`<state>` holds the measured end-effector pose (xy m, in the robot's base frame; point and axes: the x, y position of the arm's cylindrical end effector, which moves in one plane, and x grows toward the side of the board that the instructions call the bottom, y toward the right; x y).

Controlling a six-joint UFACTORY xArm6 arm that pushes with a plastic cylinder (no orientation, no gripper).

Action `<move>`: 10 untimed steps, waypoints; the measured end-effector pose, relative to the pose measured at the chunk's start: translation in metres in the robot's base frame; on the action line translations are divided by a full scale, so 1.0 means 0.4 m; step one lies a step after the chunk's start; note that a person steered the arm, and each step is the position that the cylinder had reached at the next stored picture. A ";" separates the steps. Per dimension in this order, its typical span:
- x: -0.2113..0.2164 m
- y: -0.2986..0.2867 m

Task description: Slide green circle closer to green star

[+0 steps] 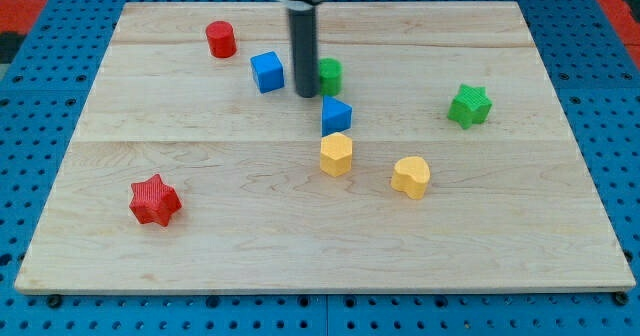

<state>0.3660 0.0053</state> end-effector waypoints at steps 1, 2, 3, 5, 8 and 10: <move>0.000 0.111; 0.000 0.116; -0.004 -0.021; -0.100 0.193; -0.123 0.236; -0.088 0.378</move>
